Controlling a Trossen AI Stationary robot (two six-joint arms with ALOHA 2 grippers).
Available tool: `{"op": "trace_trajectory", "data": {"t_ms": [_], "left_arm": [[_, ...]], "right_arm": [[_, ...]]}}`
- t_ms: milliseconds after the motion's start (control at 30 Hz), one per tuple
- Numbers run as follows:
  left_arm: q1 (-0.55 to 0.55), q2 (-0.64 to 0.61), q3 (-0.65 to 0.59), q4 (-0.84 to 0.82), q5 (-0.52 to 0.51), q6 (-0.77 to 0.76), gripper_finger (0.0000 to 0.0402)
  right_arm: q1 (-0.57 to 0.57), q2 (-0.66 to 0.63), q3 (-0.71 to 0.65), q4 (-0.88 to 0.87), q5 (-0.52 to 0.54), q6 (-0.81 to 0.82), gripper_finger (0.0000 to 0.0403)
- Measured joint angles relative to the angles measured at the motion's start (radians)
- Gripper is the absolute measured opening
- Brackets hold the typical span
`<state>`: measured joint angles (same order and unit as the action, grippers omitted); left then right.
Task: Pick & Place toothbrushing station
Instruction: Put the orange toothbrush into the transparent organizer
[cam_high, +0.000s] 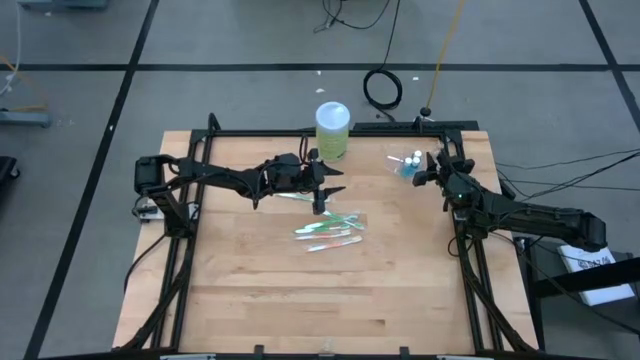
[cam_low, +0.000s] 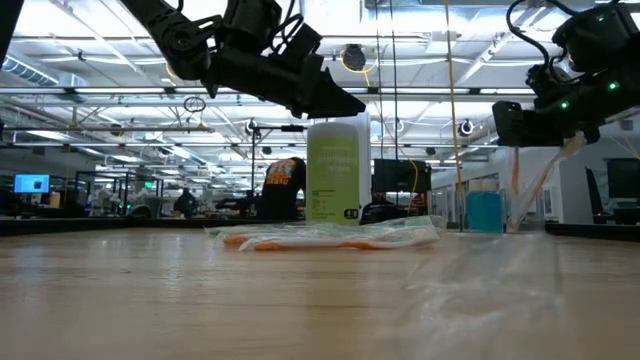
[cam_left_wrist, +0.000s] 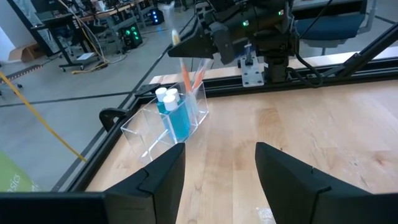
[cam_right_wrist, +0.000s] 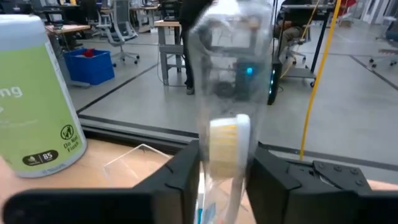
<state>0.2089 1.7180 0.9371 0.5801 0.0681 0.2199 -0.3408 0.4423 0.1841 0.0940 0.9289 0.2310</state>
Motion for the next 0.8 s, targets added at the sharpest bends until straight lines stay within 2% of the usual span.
{"op": "trace_trajectory", "data": {"t_ms": [267,400,600,700,800], "left_arm": [[0.000,0.000,0.000,-0.004,0.000,0.000,0.0202],[0.000,0.000,0.000,-0.004,0.000,0.000,0.0202],[0.000,0.000,0.000,-0.004,0.000,0.001,0.0202],[0.000,0.000,0.000,-0.004,0.000,0.001,0.0202],[0.000,0.000,0.000,-0.004,0.000,0.001,0.0203]], "right_arm": [[0.000,-0.004,0.000,0.037,0.010,-0.054,0.0167],[0.000,-0.006,0.000,0.183,0.011,-0.188,0.0179],[0.001,-0.007,0.010,0.419,0.033,-0.407,0.0176],[0.024,-0.007,0.067,0.355,0.089,-0.423,0.0170],[0.080,-0.006,0.164,0.174,0.073,-0.361,0.0166]]}}
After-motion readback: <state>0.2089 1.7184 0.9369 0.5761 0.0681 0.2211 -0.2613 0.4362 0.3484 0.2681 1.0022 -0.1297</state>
